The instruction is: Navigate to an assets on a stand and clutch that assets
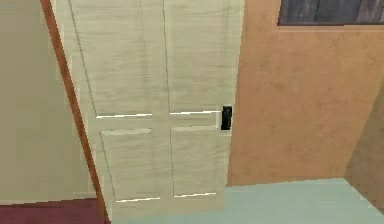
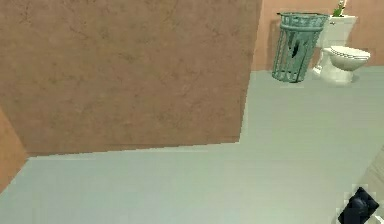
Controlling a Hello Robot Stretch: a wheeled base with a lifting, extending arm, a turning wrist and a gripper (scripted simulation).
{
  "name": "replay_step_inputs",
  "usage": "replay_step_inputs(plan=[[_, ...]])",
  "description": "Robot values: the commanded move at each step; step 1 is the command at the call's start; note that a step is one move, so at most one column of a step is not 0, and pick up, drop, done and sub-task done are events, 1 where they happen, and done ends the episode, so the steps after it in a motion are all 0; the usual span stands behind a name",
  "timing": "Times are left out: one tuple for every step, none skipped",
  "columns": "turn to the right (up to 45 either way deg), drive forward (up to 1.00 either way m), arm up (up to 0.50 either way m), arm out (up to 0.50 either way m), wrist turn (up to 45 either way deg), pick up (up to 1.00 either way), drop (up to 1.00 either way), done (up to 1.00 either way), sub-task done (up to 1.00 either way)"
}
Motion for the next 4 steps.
replay_step_inputs(plan=[[0.0, 0.05, 0.0, 0.0, 0.0, 0.0, 0.0, 0.0, 0.0], [45.0, 0.0, 0.0, 0.0, 0.0, 0.0, 0.0, 0.0, 0.0], [39.0, 0.0, 0.0, 0.0, 0.0, 0.0, 0.0, 0.0, 0.0], [0.0, 0.6, 0.0, 0.0, 0.0, 0.0, 0.0, 0.0, 0.0]])
